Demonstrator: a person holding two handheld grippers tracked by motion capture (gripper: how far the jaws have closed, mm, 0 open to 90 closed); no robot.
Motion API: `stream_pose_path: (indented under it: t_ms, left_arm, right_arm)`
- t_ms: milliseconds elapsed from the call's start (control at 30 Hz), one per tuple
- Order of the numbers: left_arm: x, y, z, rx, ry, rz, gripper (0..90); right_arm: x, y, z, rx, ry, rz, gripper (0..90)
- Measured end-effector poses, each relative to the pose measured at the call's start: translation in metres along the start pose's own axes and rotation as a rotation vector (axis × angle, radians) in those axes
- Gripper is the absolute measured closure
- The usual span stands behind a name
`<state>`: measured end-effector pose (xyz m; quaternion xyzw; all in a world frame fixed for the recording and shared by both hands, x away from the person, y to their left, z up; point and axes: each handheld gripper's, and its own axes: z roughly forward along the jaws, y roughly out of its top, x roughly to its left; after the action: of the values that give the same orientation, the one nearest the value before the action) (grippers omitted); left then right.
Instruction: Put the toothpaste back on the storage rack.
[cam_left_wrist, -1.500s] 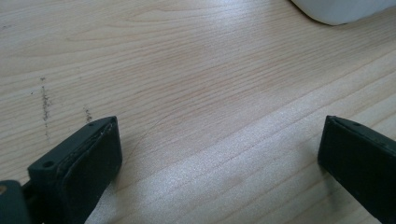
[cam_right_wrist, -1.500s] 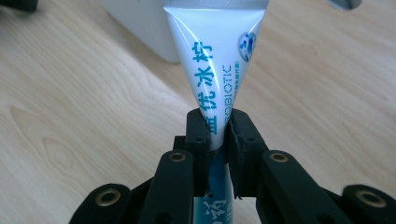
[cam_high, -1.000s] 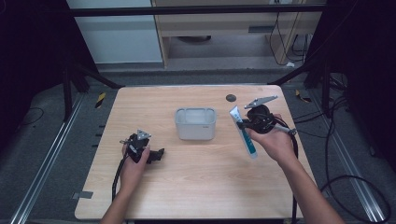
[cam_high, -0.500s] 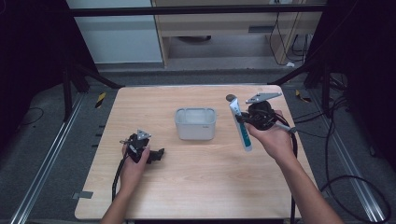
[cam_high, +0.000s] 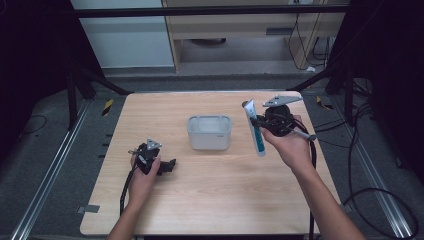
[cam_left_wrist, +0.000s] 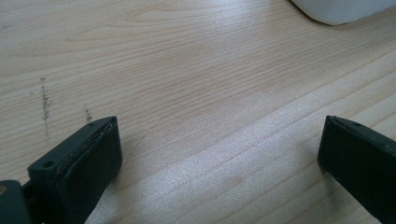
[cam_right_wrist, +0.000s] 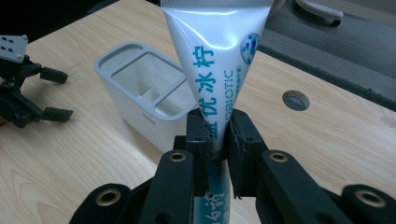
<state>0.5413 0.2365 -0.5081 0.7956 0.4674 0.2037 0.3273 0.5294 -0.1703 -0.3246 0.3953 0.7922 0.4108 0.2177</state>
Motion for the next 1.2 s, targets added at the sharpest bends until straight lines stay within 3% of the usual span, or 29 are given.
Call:
stream_pose_path:
  t_ms: [333,1200]
  left_arm:
    - [0.000,0.000,0.000,0.000,0.000,0.000,0.0]
    - [0.000,0.000,0.000,0.000,0.000,0.000,0.0]
  right_arm:
    - [0.006,0.011,0.000,-0.050,-0.009,0.022,79.8]
    - [0.026,0.035,0.008,-0.128,-0.014,0.018,79.8]
